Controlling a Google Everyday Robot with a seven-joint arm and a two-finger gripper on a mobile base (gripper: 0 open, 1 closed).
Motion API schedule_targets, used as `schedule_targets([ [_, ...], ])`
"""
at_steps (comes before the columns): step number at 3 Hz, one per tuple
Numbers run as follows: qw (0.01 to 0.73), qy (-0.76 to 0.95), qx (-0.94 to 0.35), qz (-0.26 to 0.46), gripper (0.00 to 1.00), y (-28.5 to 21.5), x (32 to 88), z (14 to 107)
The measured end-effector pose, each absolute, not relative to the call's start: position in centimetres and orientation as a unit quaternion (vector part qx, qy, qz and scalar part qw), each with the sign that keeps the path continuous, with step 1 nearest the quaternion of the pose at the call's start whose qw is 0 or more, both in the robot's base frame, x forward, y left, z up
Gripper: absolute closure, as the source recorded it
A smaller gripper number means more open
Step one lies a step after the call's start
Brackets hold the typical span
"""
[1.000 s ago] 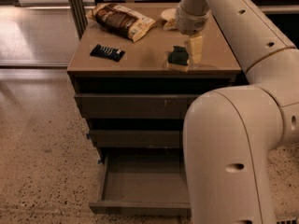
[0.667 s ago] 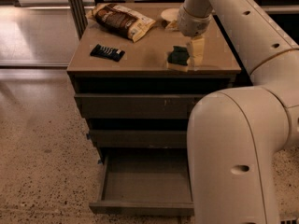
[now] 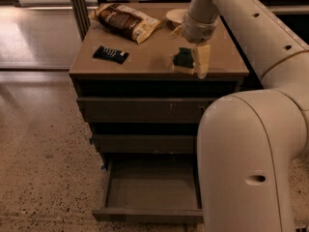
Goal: Place sponge into bottom drawer
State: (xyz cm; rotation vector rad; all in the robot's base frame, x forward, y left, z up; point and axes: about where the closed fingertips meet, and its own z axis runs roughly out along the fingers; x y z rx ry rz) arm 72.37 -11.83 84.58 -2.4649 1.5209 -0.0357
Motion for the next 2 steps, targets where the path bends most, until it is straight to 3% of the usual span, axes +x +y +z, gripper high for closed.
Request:
schedule_targets([
  [2, 0.114, 0.49, -0.864, -0.023, 0.0, -9.5, 73.7, 85.1],
])
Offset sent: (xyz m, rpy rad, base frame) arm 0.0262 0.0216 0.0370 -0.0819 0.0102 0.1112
